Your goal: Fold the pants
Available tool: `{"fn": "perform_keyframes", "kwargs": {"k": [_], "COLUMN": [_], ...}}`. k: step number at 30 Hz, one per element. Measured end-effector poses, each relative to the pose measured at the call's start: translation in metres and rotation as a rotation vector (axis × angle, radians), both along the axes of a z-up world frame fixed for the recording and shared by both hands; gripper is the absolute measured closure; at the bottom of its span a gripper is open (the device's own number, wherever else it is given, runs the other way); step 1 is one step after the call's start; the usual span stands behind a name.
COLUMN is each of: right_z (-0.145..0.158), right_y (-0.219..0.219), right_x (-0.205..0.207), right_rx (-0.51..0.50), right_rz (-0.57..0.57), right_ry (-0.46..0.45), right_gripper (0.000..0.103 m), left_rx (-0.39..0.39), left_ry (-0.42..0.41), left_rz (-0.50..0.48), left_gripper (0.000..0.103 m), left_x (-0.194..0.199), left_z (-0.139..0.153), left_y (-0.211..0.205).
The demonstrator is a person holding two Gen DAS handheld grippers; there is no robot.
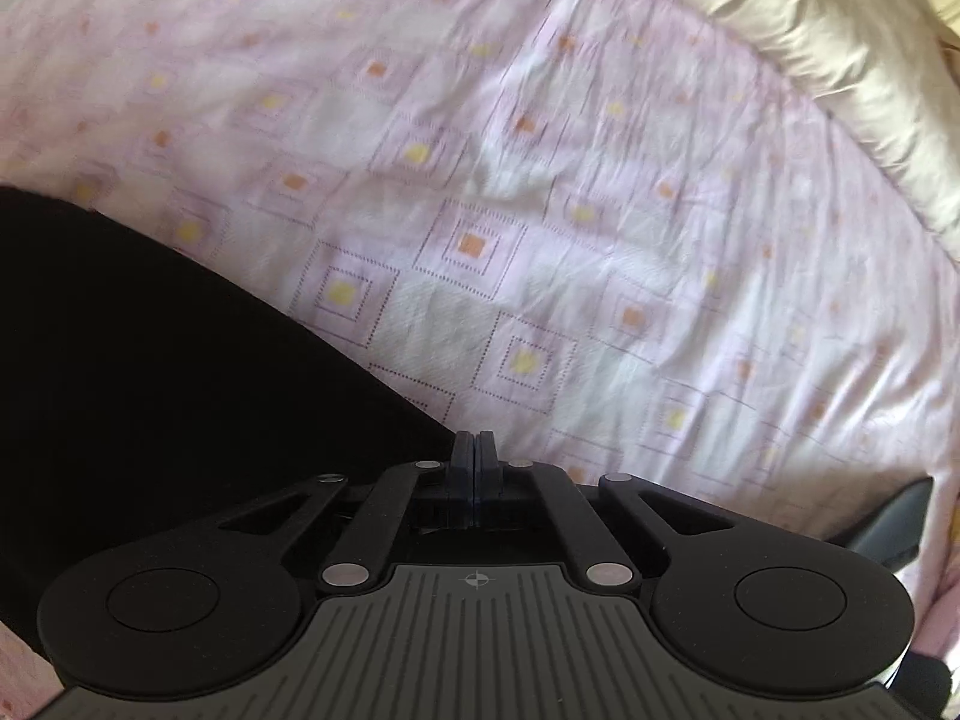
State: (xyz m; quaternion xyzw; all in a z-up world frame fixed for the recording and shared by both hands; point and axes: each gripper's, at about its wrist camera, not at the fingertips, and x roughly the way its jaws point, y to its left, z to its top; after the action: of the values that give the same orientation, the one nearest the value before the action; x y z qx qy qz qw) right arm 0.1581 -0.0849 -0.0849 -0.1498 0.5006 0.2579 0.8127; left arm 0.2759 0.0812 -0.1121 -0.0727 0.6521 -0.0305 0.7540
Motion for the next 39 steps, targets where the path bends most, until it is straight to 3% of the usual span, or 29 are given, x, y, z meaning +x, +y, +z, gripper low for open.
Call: {"fn": "perform_keyframes", "kwargs": {"k": [3,6,8,13,21,24,29,34,39], "right_z": [0.018,0.03,0.035,0.032,0.02,0.017,0.0,-0.003,-0.004], "right_y": [-0.001,0.001,0.006,0.022,0.032,0.035,0.046,0.053,0.053], "right_x": [-0.016,-0.035,-0.052,-0.089,-0.116,-0.128,-0.13,-0.129,-0.125], "right_rx": [0.026,0.051,0.059,0.047,0.012,-0.008,-0.037,-0.05,-0.026], "right_rz": [-0.049,-0.081,-0.09,-0.093,-0.107,-0.114,-0.143,-0.184,-0.257], "right_ry": [-0.02,-0.021,-0.024,0.0,0.061,0.079,0.09,0.094,0.113], "right_gripper": [0.097,0.097,0.097,0.097,0.097,0.097,0.097,0.097,0.093], "left_rx": [0.05,0.056,0.042,-0.044,-0.055,-0.112,-0.119,-0.083,-0.157], "left_ry": [-0.115,-0.162,-0.135,-0.049,-0.076,-0.075,-0.076,0.054,0.144], "left_rz": [-0.081,-0.133,-0.16,-0.101,-0.08,-0.063,-0.066,-0.09,-0.056], "left_gripper": [0.103,0.103,0.103,0.102,0.102,0.102,0.095,0.095,0.095], "left_x": [-0.037,-0.076,-0.1,-0.134,-0.14,-0.136,-0.125,-0.125,-0.125], "left_z": [0.032,0.052,0.052,0.044,0.044,0.042,0.032,-0.006,-0.038], "left_y": [0.0,0.01,0.017,0.043,0.048,0.052,0.05,0.054,0.07]}}
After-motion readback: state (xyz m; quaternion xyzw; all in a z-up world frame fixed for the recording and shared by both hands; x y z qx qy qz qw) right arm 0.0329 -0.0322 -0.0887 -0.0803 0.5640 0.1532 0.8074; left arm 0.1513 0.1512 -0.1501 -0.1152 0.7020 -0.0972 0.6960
